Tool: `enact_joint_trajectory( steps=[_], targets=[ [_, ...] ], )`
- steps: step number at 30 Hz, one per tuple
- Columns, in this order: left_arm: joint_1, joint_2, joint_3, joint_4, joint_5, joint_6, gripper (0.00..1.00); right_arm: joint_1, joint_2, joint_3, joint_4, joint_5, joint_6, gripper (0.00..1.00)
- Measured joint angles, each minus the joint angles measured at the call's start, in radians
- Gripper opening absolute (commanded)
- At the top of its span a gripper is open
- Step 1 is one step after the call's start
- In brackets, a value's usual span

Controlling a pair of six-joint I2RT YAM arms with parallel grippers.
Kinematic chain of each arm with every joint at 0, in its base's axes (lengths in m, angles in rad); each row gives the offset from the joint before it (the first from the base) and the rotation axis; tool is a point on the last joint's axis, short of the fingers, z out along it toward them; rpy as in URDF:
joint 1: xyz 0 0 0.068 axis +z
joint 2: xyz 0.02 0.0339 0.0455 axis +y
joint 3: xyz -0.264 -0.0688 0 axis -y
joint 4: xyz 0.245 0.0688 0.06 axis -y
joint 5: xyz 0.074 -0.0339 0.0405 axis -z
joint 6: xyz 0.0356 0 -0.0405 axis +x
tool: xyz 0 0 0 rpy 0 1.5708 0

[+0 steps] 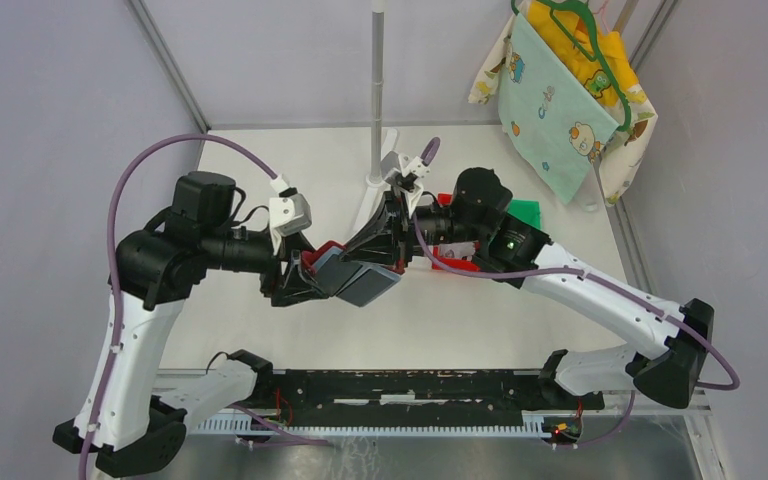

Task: Take the credit cards out of the card holder
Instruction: Remove the credit card from the card holder.

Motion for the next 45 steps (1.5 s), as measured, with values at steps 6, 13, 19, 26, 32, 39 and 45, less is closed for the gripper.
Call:
enact_joint_trajectory(
  steps=[6,13,19,26,32,39,45],
  targets=[
    [0.000,0.027,-0.014,-0.021,0.001,0.036,0.24,0.000,0.028,0.039,-0.033,0.000,0.024,0.00],
    [0.001,0.039,-0.019,-0.028,-0.016,0.051,0.02,0.000,0.060,0.086,-0.100,0.011,0.023,0.03],
    [0.001,0.032,-0.038,-0.016,-0.015,0.051,0.02,0.001,0.062,0.095,-0.130,0.025,0.018,0.62],
    [0.001,0.064,-0.057,0.048,-0.039,-0.027,0.02,-0.041,-0.026,0.045,-0.139,0.124,0.023,0.63],
    [0.003,0.129,-0.082,0.137,-0.057,-0.175,0.02,-0.093,-0.262,-0.182,0.051,0.163,0.146,0.58],
    [0.017,0.191,-0.072,0.174,-0.037,-0.317,0.02,-0.088,-0.225,-0.460,0.350,0.138,0.354,0.52],
    [0.036,0.216,-0.034,0.154,0.019,-0.340,0.02,-0.088,-0.137,-0.554,0.477,0.132,0.485,0.51]
  ],
)
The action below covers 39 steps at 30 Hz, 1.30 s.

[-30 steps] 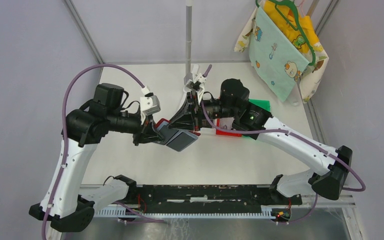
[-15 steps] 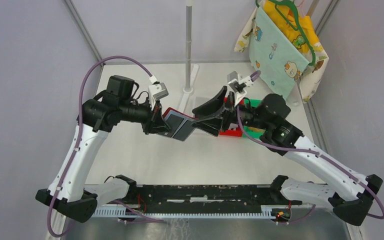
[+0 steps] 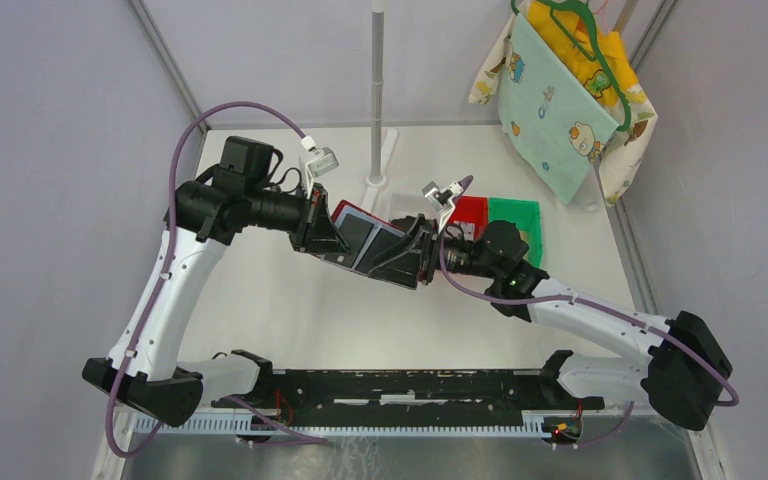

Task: Take the credit cards out of the card holder
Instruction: Remove the credit card from the card holder.

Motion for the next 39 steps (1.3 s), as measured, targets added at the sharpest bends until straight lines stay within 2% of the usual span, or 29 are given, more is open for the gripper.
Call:
enact_joint_trajectory(
  steps=[8,16,18,20,23,27,35,39],
  targets=[
    [0.001,0.000,0.003,-0.038,0.080,0.004,0.02,0.002,0.050,0.000,0.196,-0.005,0.092,0.50],
    [0.003,0.010,0.021,-0.108,0.110,0.056,0.02,0.006,0.088,0.002,0.260,-0.020,0.131,0.53],
    [0.005,0.010,0.026,-0.116,0.117,0.064,0.04,0.011,0.092,0.010,0.264,-0.021,0.134,0.52],
    [0.008,0.010,0.029,-0.120,0.125,0.072,0.11,0.017,0.097,0.020,0.265,-0.022,0.134,0.51],
    [0.013,0.006,0.029,-0.126,0.126,0.078,0.22,0.032,0.118,0.041,0.270,-0.026,0.135,0.46],
    [0.018,-0.008,0.029,-0.135,0.129,0.084,0.31,0.043,0.157,0.045,0.330,-0.024,0.167,0.37],
    [0.018,-0.050,0.025,-0.144,0.169,0.133,0.35,0.066,0.213,0.045,0.460,0.002,0.246,0.13],
    [0.013,-0.055,0.025,-0.162,0.211,0.171,0.29,0.076,0.213,0.045,0.497,0.018,0.256,0.00]
  ],
)
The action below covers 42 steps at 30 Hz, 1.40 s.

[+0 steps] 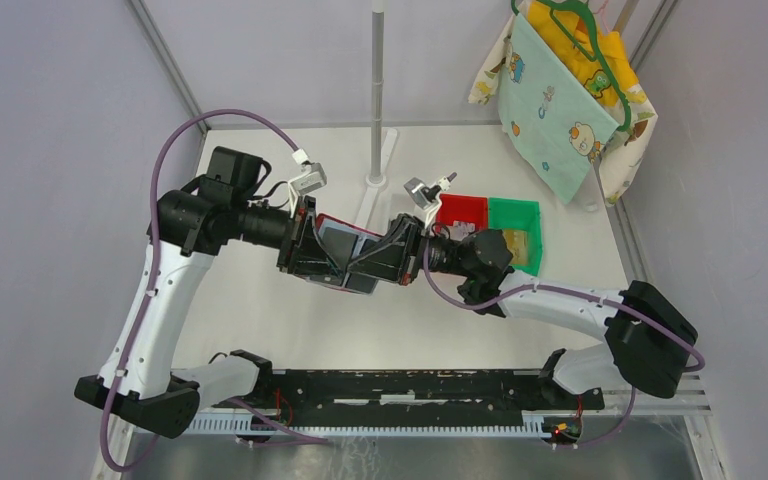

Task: Take the credit cards out of the card holder
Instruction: Remove the credit card from the card holder.

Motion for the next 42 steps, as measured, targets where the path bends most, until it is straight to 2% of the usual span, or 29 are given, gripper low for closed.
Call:
enact_joint_trajectory(
  steps=[3,6,12,14,17,18,20,21,25,28,31,37,42],
  targets=[
    [0.000,0.000,0.000,-0.004,0.021,0.018,0.24,0.003,-0.003,0.000,0.015,0.000,0.001,0.00],
    [0.000,0.000,0.001,-0.004,0.038,0.025,0.22,0.006,-0.021,-0.010,0.021,0.003,-0.003,0.00],
    [-0.004,0.002,0.026,-0.034,0.057,0.029,0.30,0.006,-0.079,-0.043,0.025,0.028,-0.030,0.00],
    [-0.004,0.002,0.034,-0.037,0.064,0.029,0.29,0.006,-0.098,-0.051,0.021,0.035,-0.043,0.00],
    [-0.006,0.002,0.039,-0.045,0.072,0.029,0.16,0.006,-0.124,-0.060,0.012,0.044,-0.064,0.00],
    [-0.006,0.002,0.039,-0.047,0.072,0.029,0.12,0.006,-0.129,-0.061,0.011,0.044,-0.068,0.02],
    [-0.006,0.002,0.039,-0.048,0.075,0.029,0.03,0.007,-0.134,-0.061,0.010,0.043,-0.074,0.20],
    [-0.006,0.002,0.039,-0.048,0.076,0.030,0.02,0.007,-0.134,-0.061,0.007,0.043,-0.076,0.27],
    [-0.006,0.005,0.039,-0.047,0.070,0.029,0.02,0.014,-0.134,-0.060,-0.014,0.042,-0.094,0.41],
    [-0.006,0.006,0.039,-0.038,0.066,0.027,0.02,0.029,-0.134,-0.060,-0.024,0.042,-0.106,0.47],
    [-0.006,0.006,0.038,-0.012,0.059,0.012,0.02,0.042,-0.133,-0.055,-0.045,0.043,-0.120,0.48],
    [0.001,0.000,0.027,0.028,0.039,-0.007,0.10,0.048,-0.104,-0.018,-0.082,0.045,-0.131,0.44],
    [0.008,-0.023,0.024,0.036,0.014,-0.007,0.18,0.048,-0.083,0.006,-0.101,0.042,-0.130,0.29]
  ],
)
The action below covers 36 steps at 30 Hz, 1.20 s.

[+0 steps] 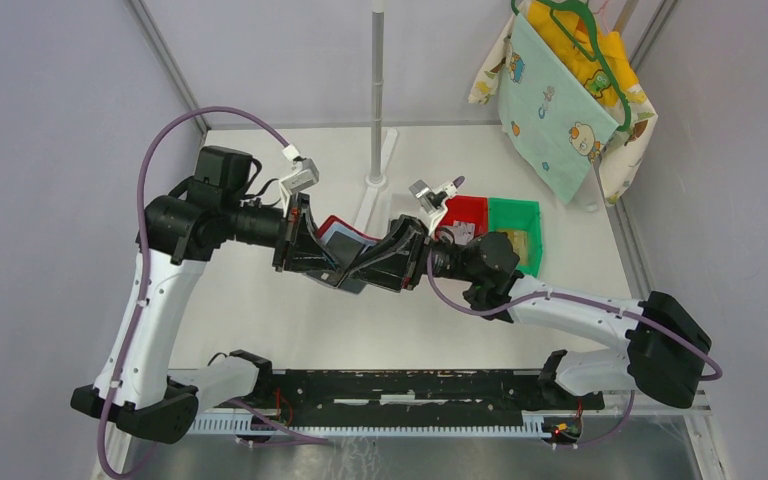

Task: Take the credit cards out of the card holder
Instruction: Remove the credit card from the card holder.

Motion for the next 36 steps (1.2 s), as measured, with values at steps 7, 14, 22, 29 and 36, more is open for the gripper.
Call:
enact_joint_trajectory(
  steps=[7,14,22,29,36],
  targets=[
    [0.000,-0.013,-0.002,0.006,0.005,0.000,0.27,0.000,0.016,0.005,0.001,0.019,0.012,0.06],
    [0.000,-0.014,-0.006,0.007,0.010,0.000,0.28,0.001,0.019,0.005,0.001,0.038,0.024,0.00],
    [-0.010,-0.002,0.010,0.003,0.013,0.000,0.26,0.006,-0.015,-0.043,0.028,0.073,0.023,0.00],
    [-0.011,0.014,0.035,-0.001,0.023,-0.001,0.15,0.006,-0.048,-0.068,0.033,0.088,0.014,0.00],
    [-0.011,0.025,0.044,-0.002,0.029,-0.002,0.02,0.006,-0.062,-0.068,0.016,0.092,-0.007,0.14]
  ],
)
